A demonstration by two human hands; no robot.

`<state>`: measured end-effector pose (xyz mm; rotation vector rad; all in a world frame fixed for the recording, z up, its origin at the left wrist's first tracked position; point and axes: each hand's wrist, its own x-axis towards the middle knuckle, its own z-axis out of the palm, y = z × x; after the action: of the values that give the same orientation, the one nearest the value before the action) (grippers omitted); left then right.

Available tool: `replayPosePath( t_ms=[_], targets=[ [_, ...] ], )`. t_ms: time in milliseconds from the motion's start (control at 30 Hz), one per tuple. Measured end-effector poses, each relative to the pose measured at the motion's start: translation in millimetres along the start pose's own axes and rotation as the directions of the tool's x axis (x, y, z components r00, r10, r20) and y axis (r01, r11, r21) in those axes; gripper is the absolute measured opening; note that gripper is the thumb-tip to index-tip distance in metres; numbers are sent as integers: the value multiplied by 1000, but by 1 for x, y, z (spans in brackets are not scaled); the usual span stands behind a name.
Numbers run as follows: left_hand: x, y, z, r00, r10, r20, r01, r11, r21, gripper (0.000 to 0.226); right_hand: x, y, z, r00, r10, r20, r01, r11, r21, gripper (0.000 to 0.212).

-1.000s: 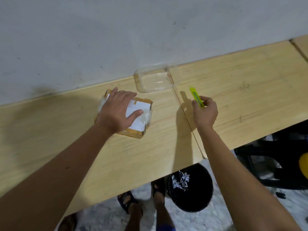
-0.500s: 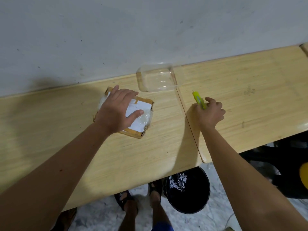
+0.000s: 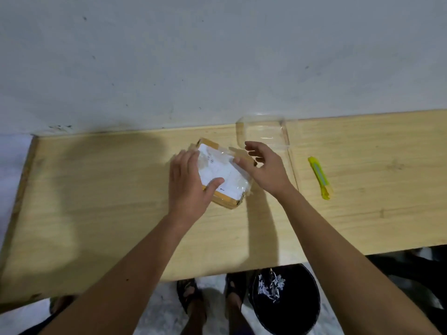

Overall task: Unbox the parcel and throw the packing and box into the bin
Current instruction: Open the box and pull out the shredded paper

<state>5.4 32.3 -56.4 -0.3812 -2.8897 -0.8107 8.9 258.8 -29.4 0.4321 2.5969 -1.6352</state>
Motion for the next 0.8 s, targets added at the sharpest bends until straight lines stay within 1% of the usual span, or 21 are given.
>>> replayPosePath(
  t_ms=[67, 133, 167, 200, 300, 400, 467, 500, 567, 600, 667, 733, 800],
  targets=[
    [-15, 1, -2, 981, -196, -11, 195, 980, -47, 93, 2, -6, 8, 997, 27, 77, -25, 1000, -19, 66],
    [-20, 10, -5, 928, -372, 19, 370, 916, -154, 94, 2, -9, 14, 993, 40, 115, -32, 997, -71, 64],
    [-20, 14, -6, 904, -426, 38, 424, 882, -205, 93, 1, -9, 17, 992, 38, 120, -26, 994, -102, 61],
    [-19, 18, -9, 892, -448, 49, 447, 863, -237, 91, 1, -9, 20, 992, 36, 118, -22, 993, -119, 58],
    [-12, 17, -18, 895, -442, 61, 440, 853, -279, 86, -1, -11, 27, 992, 67, 105, -57, 994, -94, 51],
    [-8, 1, -29, 893, -448, 43, 441, 852, -281, 84, -8, -17, 36, 991, 86, 98, -80, 995, -64, 46],
    [-3, -15, -36, 867, -497, 24, 484, 832, -271, 87, -15, -21, 46, 991, 93, 94, -91, 996, -19, 42],
    [-1, -22, -40, 840, -543, 21, 526, 803, -280, 85, -20, -23, 54, 990, 103, 96, -104, 995, 8, 41],
    [5, -33, -48, 784, -621, 13, 593, 743, -309, 71, -30, -27, 71, 986, 133, 100, -139, 988, 61, 42],
    [7, -38, -51, 772, -635, -2, 602, 733, -316, 58, -35, -28, 81, 983, 152, 106, -163, 981, 102, 45],
    [10, -46, -57, 775, -632, -23, 594, 740, -315, 36, -44, -28, 102, 965, 219, 144, -245, 948, 205, 51],
    [12, -56, -61, 784, -620, -28, 586, 755, -296, 29, -53, -32, 123, 939, 281, 199, -332, 892, 306, 54],
    [13, -67, -63, 799, -601, -26, 573, 773, -271, 29, -62, -36, 143, 928, 306, 213, -366, 857, 362, 56]
  ],
)
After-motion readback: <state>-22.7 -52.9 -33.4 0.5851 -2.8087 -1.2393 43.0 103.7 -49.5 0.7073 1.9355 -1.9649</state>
